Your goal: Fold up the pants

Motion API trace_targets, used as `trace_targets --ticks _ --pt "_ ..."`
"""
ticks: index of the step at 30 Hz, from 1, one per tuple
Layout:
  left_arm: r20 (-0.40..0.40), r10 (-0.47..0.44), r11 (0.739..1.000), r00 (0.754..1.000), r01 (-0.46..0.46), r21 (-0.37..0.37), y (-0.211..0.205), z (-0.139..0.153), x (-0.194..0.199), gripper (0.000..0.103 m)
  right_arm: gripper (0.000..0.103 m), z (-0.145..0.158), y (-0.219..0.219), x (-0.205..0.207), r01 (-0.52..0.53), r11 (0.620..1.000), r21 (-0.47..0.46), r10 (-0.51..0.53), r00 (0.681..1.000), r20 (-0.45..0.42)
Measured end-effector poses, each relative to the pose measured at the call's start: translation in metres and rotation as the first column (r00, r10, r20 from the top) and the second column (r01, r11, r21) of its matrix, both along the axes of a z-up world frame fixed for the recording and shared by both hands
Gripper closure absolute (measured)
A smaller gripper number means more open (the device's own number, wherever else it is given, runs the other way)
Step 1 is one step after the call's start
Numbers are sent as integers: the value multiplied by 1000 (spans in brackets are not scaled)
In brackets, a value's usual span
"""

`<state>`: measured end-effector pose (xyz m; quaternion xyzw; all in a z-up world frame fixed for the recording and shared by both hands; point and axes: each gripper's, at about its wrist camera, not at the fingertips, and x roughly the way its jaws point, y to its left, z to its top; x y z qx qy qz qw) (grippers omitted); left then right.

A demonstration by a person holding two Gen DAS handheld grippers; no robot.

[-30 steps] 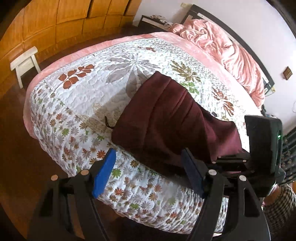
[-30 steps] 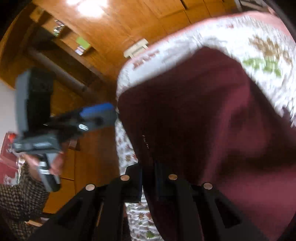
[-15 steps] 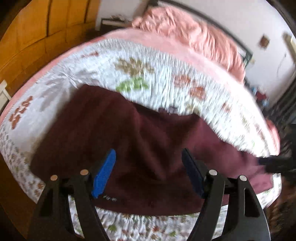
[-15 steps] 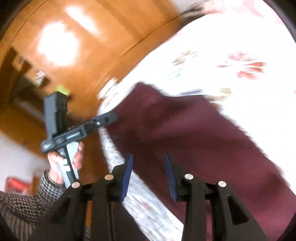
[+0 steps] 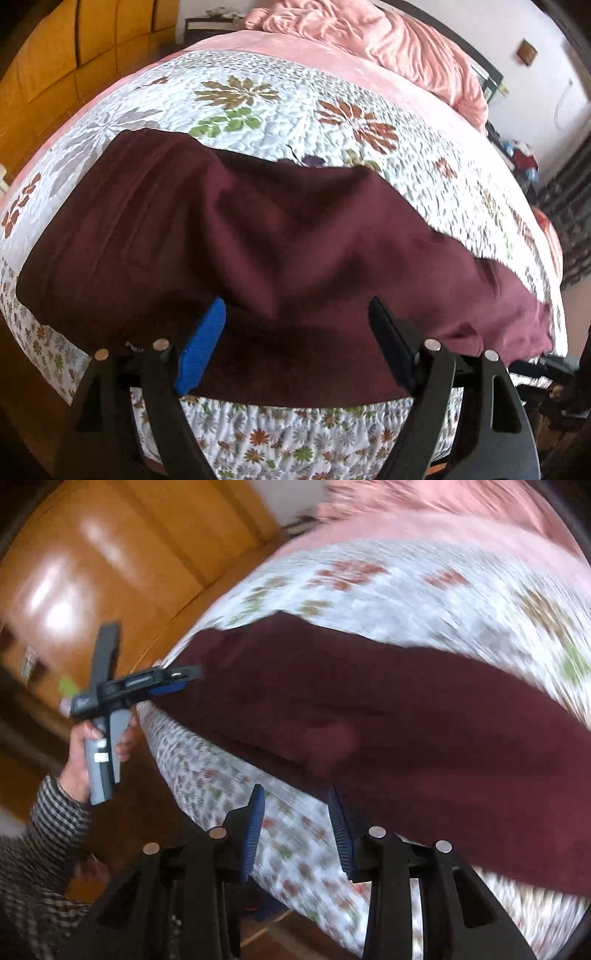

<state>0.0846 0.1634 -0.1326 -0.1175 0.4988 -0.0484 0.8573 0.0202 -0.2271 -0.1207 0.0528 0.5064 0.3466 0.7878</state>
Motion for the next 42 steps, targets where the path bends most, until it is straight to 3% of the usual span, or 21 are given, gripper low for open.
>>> trace_targets --ticks 3,7,13,15,16,17,20,24,27,29,31,34,37,40,42 --pt "-32 13 1000 999 -13 0 5 -7 -4 24 66 -3 39 7 -73 997 -27 74 997 28" --pt "-56 39 998 998 -42 -46 21 -13 -7 22 64 -26 79 18 -165 972 -167 176 983 47" --pt "-59 28 997 998 -32 -67 26 -18 -4 18 65 -45 96 31 -176 950 -258 200 977 68" --pt "-58 30 998 998 -33 -56 25 -20 -3 16 75 -46 97 33 -180 945 -272 206 976 70" --pt "-57 27 998 998 -30 -50 24 -20 -3 16 94 -46 96 34 -178 939 -294 210 975 78" --pt "-56 24 999 998 -26 -43 23 -20 -2 15 98 -45 94 34 -179 932 -315 216 973 85" --pt "-54 20 999 998 -22 -41 23 -18 -3 15 99 -32 82 32 -193 950 -244 218 973 80" --pt "-5 58 992 998 -58 -115 26 0 -10 15 99 -16 69 12 -246 952 -183 263 962 76" --pt "29 57 988 998 -52 -148 10 8 -4 15 99 -34 73 -1 -275 938 -213 288 957 34" --pt "24 18 992 1000 -14 -127 -11 6 2 15 99 -51 75 3 -256 942 -216 265 964 13" --pt "2 -53 997 999 53 -56 -37 -6 9 15 97 -53 71 11 -218 963 -159 219 976 -13" --pt "-65 -110 991 992 114 74 -59 -36 17 16 84 -41 53 14 -180 981 -73 177 983 -40" --pt "-52 -152 967 987 159 198 -78 -36 14 15 83 -24 14 9 -89 995 -50 89 996 -12" --pt "-34 -167 980 985 170 100 -85 -21 9 15 82 -8 -53 2 60 997 -52 -59 998 13" --pt "-22 -167 986 986 167 10 -98 -12 8 15 81 -1 -117 -2 211 977 -38 -211 977 -8"
